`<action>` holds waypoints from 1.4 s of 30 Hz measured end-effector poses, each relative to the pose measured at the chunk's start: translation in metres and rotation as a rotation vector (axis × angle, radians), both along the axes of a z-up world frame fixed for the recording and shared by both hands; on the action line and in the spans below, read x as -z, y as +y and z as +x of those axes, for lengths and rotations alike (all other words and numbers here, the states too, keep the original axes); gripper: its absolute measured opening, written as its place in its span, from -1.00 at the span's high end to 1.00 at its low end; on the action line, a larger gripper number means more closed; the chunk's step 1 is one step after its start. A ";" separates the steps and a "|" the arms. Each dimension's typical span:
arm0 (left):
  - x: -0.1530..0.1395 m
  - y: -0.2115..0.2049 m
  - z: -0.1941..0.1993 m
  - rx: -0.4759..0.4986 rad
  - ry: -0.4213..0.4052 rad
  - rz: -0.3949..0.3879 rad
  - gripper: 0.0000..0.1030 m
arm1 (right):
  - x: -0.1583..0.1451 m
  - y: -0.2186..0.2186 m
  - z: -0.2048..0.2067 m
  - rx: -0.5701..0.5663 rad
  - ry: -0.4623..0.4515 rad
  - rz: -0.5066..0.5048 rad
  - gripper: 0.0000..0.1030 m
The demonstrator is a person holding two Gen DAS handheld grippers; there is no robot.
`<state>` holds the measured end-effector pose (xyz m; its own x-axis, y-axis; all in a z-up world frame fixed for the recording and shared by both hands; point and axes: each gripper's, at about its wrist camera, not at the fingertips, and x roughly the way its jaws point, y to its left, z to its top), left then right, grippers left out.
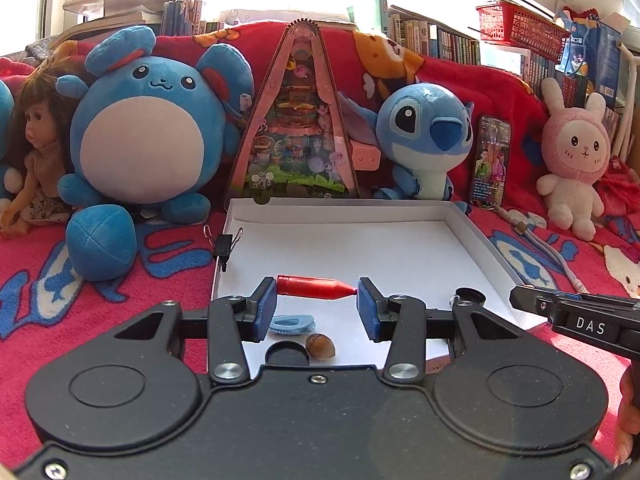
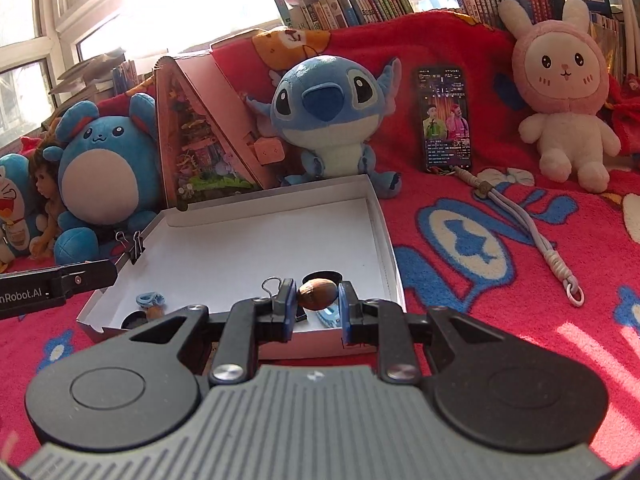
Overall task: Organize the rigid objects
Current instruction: 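Carry the red crayon in the left gripper and the acorn in the right gripper over the box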
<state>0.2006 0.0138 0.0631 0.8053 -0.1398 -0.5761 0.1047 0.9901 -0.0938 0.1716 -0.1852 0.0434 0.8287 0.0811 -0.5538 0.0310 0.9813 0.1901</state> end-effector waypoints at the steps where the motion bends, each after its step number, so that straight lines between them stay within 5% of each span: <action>1: 0.001 0.001 0.009 -0.004 0.019 -0.004 0.19 | -0.001 -0.002 0.009 -0.002 0.018 0.004 0.49; 15: 0.022 -0.002 0.085 -0.038 0.257 0.015 0.19 | 0.009 -0.005 0.093 0.012 0.223 0.007 0.49; 42: 0.041 -0.009 0.092 -0.055 0.288 0.064 0.19 | 0.028 0.002 0.106 0.015 0.261 -0.008 0.48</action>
<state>0.2923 0.0043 0.0219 0.6128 -0.0567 -0.7882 0.0287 0.9984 -0.0495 0.2771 -0.1834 0.0152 0.6590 0.0644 -0.7494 0.0929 0.9817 0.1661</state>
